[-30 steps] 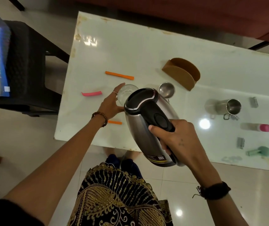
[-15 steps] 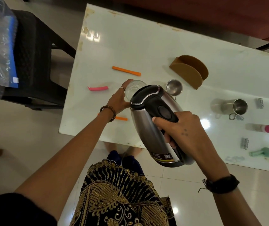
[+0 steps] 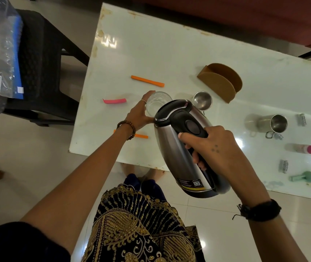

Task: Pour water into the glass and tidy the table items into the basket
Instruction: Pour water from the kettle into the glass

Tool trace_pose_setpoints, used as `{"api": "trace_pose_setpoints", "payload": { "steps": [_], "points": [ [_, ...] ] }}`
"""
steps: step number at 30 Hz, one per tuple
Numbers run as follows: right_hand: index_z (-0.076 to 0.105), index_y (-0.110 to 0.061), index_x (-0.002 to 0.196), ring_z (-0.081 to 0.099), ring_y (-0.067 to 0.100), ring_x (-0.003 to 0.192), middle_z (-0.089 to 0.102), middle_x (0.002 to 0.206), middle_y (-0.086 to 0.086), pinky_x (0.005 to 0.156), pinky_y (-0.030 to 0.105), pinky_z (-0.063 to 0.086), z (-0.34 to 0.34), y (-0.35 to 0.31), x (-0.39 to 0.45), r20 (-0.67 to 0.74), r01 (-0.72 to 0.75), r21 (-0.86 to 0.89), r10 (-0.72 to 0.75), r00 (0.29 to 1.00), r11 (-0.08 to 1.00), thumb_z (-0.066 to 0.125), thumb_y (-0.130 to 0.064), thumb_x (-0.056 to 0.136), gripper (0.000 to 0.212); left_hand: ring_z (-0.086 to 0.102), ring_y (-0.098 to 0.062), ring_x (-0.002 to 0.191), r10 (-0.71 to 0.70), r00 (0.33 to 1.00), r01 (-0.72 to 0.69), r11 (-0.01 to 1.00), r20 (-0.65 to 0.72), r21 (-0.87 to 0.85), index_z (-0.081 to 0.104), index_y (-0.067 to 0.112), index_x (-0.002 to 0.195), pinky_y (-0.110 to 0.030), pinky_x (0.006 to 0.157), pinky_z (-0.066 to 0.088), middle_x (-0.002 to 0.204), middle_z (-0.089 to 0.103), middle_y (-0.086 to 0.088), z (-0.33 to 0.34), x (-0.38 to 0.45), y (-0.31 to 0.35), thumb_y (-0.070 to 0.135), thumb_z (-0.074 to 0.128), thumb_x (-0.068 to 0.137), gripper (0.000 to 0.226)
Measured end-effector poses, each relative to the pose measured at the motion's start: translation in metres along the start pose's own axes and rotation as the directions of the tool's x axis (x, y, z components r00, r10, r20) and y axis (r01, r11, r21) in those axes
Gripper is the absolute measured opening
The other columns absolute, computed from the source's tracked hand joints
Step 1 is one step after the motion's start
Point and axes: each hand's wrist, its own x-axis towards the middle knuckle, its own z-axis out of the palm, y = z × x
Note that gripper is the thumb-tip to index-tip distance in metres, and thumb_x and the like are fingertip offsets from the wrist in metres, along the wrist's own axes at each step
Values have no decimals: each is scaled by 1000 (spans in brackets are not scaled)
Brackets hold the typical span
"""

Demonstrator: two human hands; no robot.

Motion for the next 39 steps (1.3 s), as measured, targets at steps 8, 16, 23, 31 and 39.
{"api": "trace_pose_setpoints", "payload": {
  "steps": [8, 16, 23, 31, 39],
  "points": [
    [64, -3, 69, 47, 9, 30, 57, 37, 1, 47, 26, 50, -3, 4, -3, -4, 3, -23, -3, 1000, 1000, 61, -35, 78, 33, 38, -27, 129, -39, 999, 38, 999, -9, -19, 21, 27, 140, -46, 108, 35, 135, 38, 5, 0, -1, 4, 37, 71, 50, 104],
    [64, -6, 66, 48, 9, 31, 58, 38, 0, 49, 28, 52, -5, 1, -3, 3, -3, -37, 3, 1000, 999, 60, -38, 75, 33, 36, -30, 129, -79, 997, 79, 997, -2, -1, 21, 19, 140, -50, 106, 36, 142, 35, -11, 2, -1, 5, 37, 71, 49, 105],
    [64, -3, 69, 47, 9, 30, 57, 37, 0, 43, 23, 49, -5, 0, -1, 8, -4, -15, 4, 1000, 1000, 61, -35, 76, 33, 33, -27, 132, -44, 999, 44, 999, 5, -19, 20, 19, 140, -48, 110, 32, 144, 32, -7, 4, 1, 3, 31, 73, 55, 101],
    [64, -3, 69, 46, 8, 28, 58, 36, 0, 37, 17, 46, -3, -2, 1, 18, -9, 9, 9, 1000, 1000, 62, -33, 78, 31, 35, -25, 130, 6, 1000, -6, 1000, -15, -28, 24, 21, 139, -45, 110, 33, 137, 36, 2, 2, 2, 3, 28, 72, 54, 98],
    [64, -2, 69, 47, 9, 30, 59, 37, 0, 45, 24, 49, -1, -7, 2, 16, 7, -29, -6, 1000, 1000, 61, -35, 75, 34, 33, -14, 124, 56, 998, -56, 998, -9, -41, 24, 19, 138, -31, 108, 31, 130, 33, 8, 2, 5, -3, 18, 75, 62, 92]
  ]
}}
